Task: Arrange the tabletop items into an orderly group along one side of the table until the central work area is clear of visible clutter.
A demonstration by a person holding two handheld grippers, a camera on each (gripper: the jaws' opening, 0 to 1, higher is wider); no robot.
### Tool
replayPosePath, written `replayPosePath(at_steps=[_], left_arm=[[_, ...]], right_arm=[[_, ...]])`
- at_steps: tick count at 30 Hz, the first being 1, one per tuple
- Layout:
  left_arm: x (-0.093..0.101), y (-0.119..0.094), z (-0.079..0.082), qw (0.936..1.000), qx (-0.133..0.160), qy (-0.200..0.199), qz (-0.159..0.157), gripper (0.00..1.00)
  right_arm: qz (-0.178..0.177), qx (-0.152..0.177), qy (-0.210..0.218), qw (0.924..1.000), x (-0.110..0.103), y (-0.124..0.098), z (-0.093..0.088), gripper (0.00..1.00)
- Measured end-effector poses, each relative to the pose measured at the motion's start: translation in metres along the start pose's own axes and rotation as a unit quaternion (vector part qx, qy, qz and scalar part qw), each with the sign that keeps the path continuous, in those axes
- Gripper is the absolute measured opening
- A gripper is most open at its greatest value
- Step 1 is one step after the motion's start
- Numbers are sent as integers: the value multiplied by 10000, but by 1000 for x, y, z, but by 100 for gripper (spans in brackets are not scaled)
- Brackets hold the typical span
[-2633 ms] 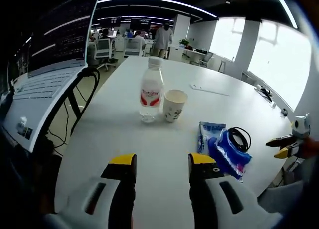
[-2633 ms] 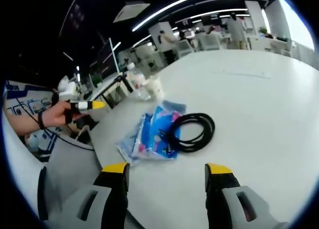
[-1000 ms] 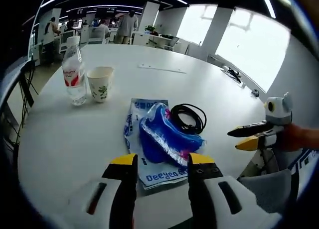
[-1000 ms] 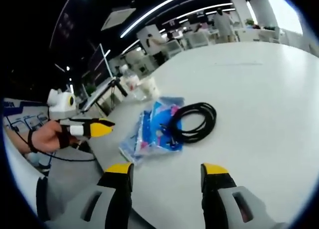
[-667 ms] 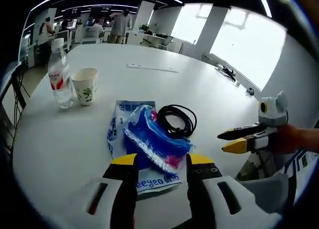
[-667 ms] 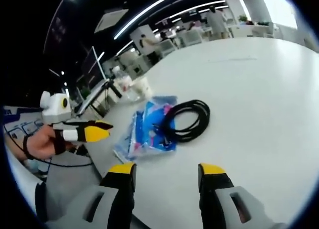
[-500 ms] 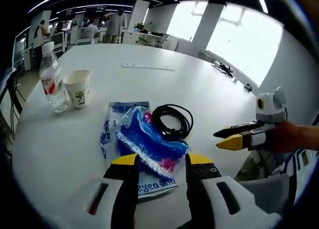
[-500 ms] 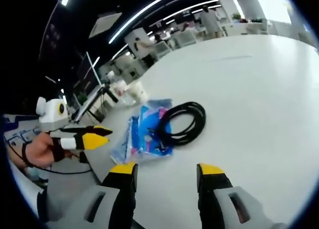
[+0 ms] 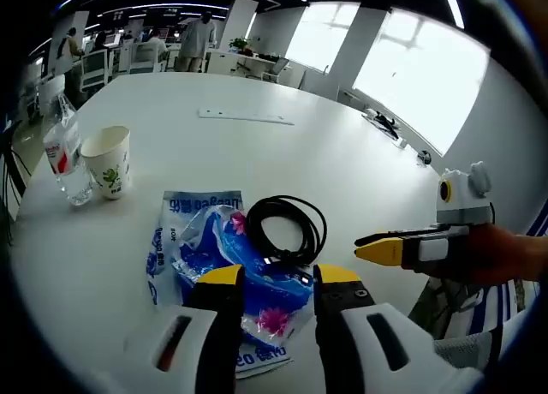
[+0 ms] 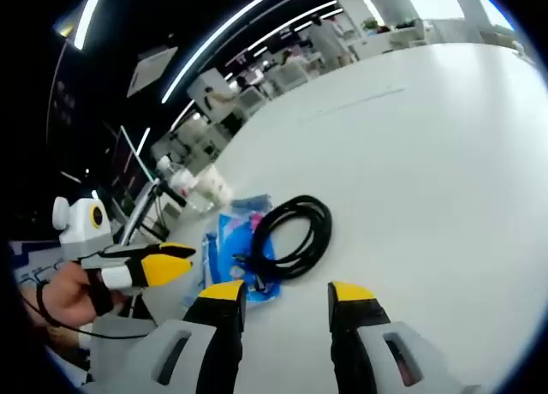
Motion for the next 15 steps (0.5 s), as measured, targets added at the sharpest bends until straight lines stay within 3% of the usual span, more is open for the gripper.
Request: replayPosePath(at_steps=[4,15], left_arm=[[4,12,6,10000,-39,0,39,28],[4,39,5,9990,-355,30,270,23]], right_arm=[[-94,-5,30,10000,2,8,8,35],[-297,-79,128,9994,17,26,24,27]])
Point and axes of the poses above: the point that each gripper's makers call its tool centre point, and the gripper's own axes: y roughly forward along the fingers, x roughly to its right, z roughly out of its top, the point moved 2 cm from there along -y, roughly backward along the fingers, and after that the axes turned 1 degree about -z, right-handed, at the moved point
